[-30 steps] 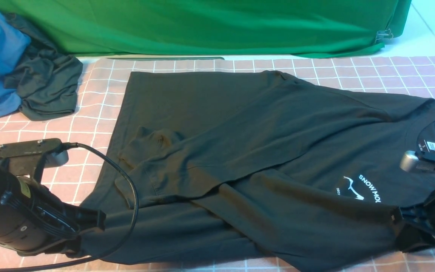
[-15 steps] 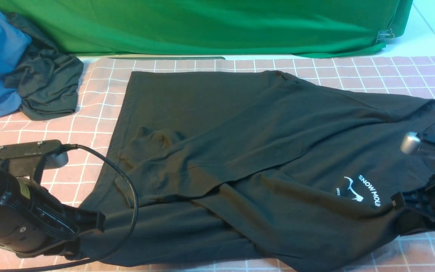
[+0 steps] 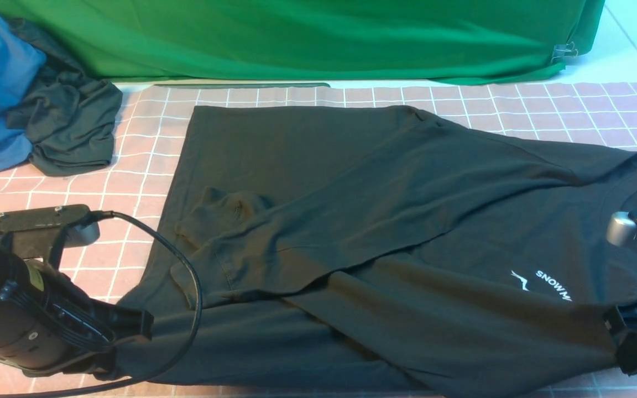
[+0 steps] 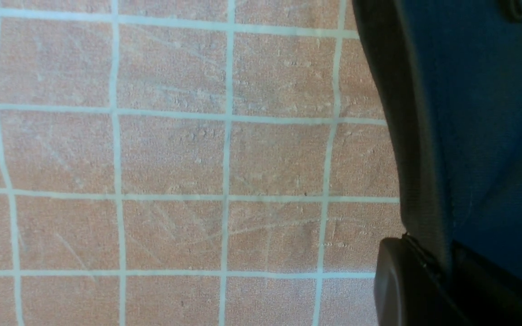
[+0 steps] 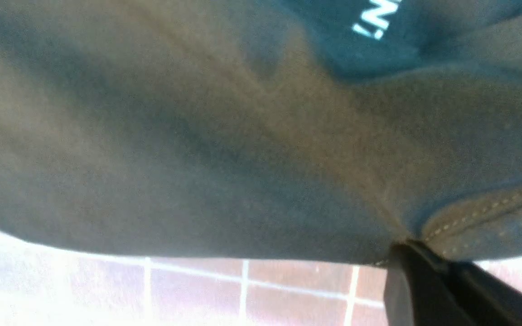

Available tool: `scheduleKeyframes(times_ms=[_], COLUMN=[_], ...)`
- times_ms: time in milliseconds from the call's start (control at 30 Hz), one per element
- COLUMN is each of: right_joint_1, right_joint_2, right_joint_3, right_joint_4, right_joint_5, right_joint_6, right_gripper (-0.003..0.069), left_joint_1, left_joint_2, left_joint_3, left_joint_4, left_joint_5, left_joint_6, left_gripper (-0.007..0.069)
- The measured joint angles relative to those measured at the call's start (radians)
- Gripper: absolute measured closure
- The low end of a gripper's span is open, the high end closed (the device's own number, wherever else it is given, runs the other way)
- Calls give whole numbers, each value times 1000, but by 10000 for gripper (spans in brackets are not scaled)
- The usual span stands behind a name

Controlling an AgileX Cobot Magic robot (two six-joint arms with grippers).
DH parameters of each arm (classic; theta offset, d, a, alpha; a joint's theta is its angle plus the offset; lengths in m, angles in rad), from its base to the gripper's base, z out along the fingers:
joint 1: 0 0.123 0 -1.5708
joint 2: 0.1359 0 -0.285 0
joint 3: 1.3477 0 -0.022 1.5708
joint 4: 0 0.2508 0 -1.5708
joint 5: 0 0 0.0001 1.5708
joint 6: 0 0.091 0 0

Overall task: Fold a long-sleeved shirt over a pink coffee tablecloth.
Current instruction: 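Grasp the near edge of the shirt at its hem and shoulder corners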

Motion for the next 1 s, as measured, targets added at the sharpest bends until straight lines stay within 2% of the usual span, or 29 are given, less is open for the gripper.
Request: scheduleKeyframes(times_ms=[267,467,867,933,1000], right_joint_1=[1,1,1,1,1], right_joint_2=[0,0,110,110,110], right_joint_3=[0,0,0,0,0], right_joint_4=[-68,-71,-75,-76,-84], right_joint_5=[17,-5,-170,-182,-184], right_joint_6=[49,68,82,97,102], right_gripper=[610,610,606,582,525], left_joint_1=[0,0,0,0,0], left_joint_2=[0,0,0,0,0], left_joint_3=[0,0,0,0,0], left_joint_4=[49,22,15,12,12], left_joint_5=[30,25,23,23,23], left_joint_6=[1,9,29,29,28], left_gripper=[579,579,579,579,579])
